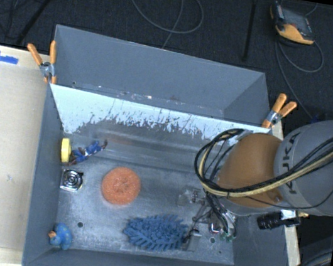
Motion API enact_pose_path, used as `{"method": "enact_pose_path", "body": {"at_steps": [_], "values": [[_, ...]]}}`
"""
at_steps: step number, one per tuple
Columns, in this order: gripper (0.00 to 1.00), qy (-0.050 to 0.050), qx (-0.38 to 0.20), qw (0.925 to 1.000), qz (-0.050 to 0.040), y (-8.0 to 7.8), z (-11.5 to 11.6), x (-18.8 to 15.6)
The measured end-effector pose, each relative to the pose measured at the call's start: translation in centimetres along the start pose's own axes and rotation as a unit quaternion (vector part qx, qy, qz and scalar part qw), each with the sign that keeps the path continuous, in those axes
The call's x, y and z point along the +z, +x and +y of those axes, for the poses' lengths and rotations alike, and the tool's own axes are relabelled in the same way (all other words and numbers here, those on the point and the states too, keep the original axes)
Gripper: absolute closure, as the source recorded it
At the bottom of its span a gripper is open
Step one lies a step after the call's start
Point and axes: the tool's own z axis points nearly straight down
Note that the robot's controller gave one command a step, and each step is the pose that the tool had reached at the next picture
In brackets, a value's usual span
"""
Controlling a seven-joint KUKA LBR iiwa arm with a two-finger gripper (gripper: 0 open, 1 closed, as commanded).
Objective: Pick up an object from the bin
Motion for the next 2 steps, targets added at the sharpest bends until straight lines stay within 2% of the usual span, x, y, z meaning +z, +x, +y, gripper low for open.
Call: {"method": "enact_pose_path", "body": {"at_steps": [1, 2], "values": [[1.00, 0.001, -0.058, 0.9983, 0.0005, 2.04, 2.08, 1.78], [1.00, 0.001, -0.059, 0.9983, 0.0005, 2.03, 2.09, 1.78]]}}
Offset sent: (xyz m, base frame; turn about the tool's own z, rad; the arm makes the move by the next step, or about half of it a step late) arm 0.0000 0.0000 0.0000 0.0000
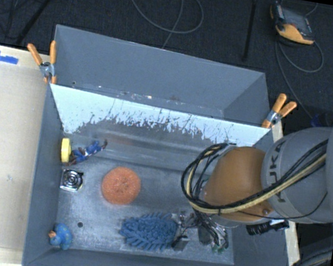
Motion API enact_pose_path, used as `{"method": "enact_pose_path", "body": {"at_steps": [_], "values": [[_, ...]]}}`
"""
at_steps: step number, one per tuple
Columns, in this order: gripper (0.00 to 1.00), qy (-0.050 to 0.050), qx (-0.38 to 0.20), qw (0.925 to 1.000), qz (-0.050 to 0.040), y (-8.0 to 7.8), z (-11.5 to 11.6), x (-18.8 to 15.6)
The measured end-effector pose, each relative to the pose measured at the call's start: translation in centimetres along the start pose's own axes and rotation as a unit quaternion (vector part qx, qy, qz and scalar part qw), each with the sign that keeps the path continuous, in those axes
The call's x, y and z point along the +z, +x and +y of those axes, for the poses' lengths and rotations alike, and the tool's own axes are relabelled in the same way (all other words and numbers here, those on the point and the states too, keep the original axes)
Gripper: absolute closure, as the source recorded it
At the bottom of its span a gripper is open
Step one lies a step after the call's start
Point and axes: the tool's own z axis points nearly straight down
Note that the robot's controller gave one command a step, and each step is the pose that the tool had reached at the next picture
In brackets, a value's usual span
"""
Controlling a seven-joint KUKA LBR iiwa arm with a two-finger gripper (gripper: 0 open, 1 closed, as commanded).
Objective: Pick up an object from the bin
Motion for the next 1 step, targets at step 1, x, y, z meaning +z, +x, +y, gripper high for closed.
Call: {"method": "enact_pose_path", "body": {"at_steps": [1], "values": [[1.00, 0.000, 0.001, 1.0000, 0.0000, 0.00, 0.03, 0.00]]}}
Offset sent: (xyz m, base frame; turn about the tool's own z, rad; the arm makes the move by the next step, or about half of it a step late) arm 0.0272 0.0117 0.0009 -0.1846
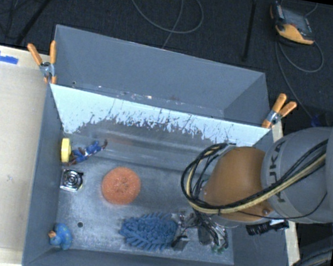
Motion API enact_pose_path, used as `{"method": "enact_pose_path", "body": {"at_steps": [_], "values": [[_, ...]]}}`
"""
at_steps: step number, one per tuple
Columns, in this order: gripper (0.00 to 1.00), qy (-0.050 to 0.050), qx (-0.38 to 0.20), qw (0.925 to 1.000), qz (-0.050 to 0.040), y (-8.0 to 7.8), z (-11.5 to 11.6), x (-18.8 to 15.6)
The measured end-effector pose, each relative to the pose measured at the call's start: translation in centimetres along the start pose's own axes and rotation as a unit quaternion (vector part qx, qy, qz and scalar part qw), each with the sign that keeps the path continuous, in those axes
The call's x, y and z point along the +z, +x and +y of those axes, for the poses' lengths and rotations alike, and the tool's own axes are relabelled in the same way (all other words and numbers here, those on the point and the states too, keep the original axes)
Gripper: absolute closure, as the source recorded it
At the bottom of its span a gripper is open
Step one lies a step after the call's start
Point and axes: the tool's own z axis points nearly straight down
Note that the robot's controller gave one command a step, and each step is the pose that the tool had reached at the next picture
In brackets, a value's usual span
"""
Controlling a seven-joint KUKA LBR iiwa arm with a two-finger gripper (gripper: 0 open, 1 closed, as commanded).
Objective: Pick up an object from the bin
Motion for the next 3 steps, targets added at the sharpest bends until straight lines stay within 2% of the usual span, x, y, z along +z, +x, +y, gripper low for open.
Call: {"method": "enact_pose_path", "body": {"at_steps": [1, 2, 3], "values": [[1.00, 0.000, -0.042, 0.9991, -0.0007, -1.4, 0.5, 0.0], [1.00, 0.000, -0.038, 0.9993, -0.0014, -2.6, -0.5, -0.2], [1.00, 0.000, -0.039, 0.9992, -0.0015, -2.6, -0.5, -0.2]]}}
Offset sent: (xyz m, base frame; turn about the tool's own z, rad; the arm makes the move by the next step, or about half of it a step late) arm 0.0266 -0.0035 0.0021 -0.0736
